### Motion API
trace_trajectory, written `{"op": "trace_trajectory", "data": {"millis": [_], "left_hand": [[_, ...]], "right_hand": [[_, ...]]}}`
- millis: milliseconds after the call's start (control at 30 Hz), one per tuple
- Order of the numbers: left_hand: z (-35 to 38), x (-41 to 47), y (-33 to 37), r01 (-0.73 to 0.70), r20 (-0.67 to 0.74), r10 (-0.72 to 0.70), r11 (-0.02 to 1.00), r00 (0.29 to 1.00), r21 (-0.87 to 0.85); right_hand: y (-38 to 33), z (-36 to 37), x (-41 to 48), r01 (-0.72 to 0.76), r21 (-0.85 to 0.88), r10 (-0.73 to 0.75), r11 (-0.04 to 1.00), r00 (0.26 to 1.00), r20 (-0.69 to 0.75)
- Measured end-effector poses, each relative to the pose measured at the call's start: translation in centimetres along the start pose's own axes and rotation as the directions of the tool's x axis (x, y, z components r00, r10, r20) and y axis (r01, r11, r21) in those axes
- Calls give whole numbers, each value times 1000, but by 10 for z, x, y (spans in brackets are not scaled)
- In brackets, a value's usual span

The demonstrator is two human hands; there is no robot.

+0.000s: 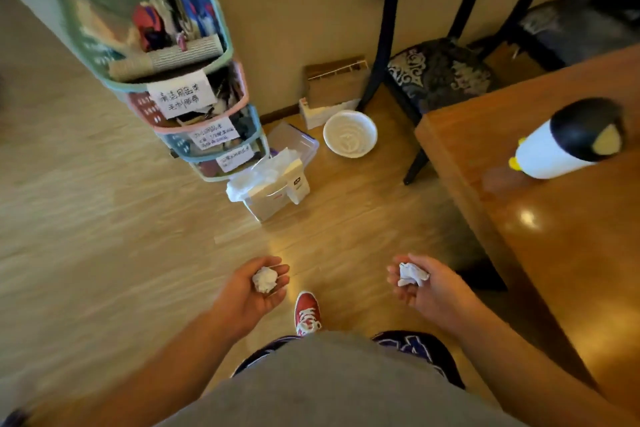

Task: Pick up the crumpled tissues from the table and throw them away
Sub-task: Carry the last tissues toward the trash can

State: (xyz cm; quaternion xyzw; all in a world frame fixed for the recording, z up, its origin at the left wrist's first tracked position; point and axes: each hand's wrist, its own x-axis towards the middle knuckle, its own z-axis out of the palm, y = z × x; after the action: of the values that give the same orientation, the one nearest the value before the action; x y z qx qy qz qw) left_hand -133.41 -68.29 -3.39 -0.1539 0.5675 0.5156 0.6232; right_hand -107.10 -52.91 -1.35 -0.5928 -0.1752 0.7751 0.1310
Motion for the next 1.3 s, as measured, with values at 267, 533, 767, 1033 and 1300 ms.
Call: {"op": "trace_trajectory", "data": {"millis": [267, 533, 767, 1033, 1300], "left_hand": [[164, 67, 49, 69, 175, -139, 931, 975, 358], [342, 103, 34, 48, 285, -214, 867, 934, 495], [443, 106, 39, -55, 399, -187, 851, 898, 522], [496, 112, 58, -53, 369, -204, 813, 907, 579], [539, 123, 84, -72, 414, -269, 760, 870, 646]], "right_hand": [[-26, -76, -22, 121, 365, -30, 923, 969, -245], [-81, -162, -14, 236, 487, -60, 841, 935, -349], [-194, -242, -21, 525, 383, -310, 760, 811, -497], [-300, -258, -83, 885, -185, -604, 428, 127, -786], [-288, -194, 0, 476, -671, -822, 569, 298, -485]]}}
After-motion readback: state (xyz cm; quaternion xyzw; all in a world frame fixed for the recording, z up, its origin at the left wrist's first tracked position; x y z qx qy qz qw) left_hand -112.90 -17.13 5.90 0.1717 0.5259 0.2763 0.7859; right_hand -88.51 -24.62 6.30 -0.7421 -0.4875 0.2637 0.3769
